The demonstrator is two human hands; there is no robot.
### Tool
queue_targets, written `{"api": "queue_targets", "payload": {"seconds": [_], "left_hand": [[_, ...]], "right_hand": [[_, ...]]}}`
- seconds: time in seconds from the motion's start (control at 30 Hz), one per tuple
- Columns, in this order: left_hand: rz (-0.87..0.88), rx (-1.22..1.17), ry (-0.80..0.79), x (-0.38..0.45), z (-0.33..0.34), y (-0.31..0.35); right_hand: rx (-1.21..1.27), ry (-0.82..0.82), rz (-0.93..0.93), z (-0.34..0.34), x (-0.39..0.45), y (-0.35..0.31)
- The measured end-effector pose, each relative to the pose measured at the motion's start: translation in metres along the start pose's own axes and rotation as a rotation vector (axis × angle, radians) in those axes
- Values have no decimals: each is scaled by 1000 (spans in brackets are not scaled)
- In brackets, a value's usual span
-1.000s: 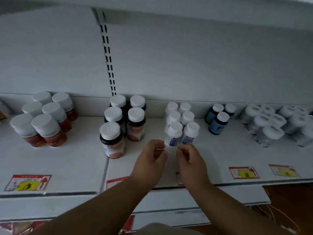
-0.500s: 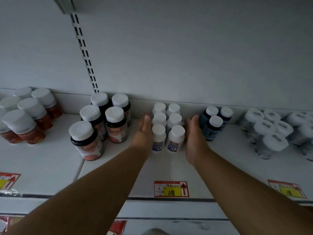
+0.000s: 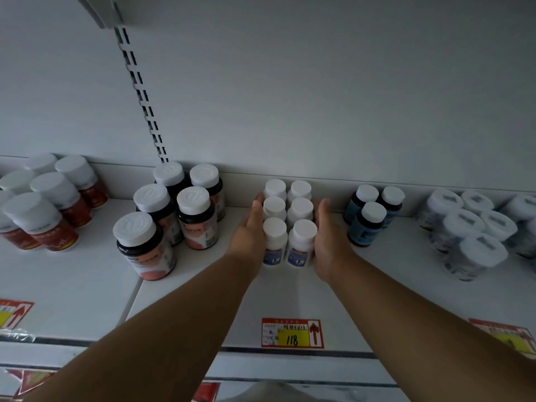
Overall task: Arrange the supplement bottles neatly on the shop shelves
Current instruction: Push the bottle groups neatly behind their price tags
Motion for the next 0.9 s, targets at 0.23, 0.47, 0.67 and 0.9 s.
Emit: {"api": "queue_targets", "payload": {"seconds": [0.23, 0.47, 0.67, 0.9], "left_hand": [[36, 208, 42, -5, -30, -11], [169, 635, 52, -49, -47, -21], [223, 817, 43, -37, -42, -15], [228, 852, 61, -40, -42, -15]], "right_hand": [[-302, 165, -214, -13, -26, 5], [-836, 321, -511, -26, -51, 32], [-834, 310, -527, -24, -50, 32], [-851, 266, -526, -24, -51, 29]]}}
Point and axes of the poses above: each hand's wrist, its own x-axis towards the middle knuckle, its own z-axis out of the palm, y = z × x, the point moved 4 cm from there along x, towards the middle knuckle, and after that the axes turned 6 degrees about -x, right-handed, at the moved point
